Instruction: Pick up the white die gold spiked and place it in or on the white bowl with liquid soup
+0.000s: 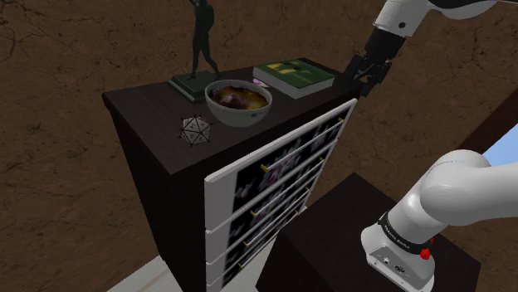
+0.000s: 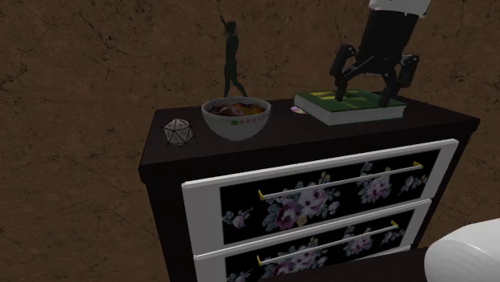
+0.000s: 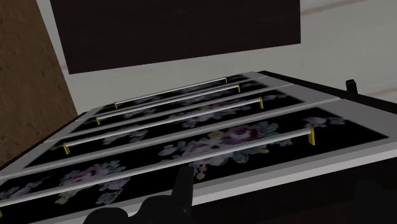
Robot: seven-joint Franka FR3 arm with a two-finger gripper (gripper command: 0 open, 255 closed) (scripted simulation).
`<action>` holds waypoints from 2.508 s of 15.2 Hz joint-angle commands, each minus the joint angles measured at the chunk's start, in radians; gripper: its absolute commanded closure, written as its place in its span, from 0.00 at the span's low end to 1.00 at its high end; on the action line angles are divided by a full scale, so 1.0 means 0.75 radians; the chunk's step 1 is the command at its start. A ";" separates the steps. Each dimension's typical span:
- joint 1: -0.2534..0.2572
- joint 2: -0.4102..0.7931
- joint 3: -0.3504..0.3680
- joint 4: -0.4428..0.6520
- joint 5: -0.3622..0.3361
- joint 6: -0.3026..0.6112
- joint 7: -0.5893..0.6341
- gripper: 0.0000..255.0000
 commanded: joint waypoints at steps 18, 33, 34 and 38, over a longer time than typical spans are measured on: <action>0.110 0.538 0.511 0.306 0.134 0.254 0.538 0.00; 0.238 1.349 0.831 0.989 -0.252 0.265 1.129 0.00; 0.256 1.387 0.832 1.027 -0.275 0.255 1.151 0.00; 0.258 1.395 0.827 0.966 -0.281 0.324 1.155 0.00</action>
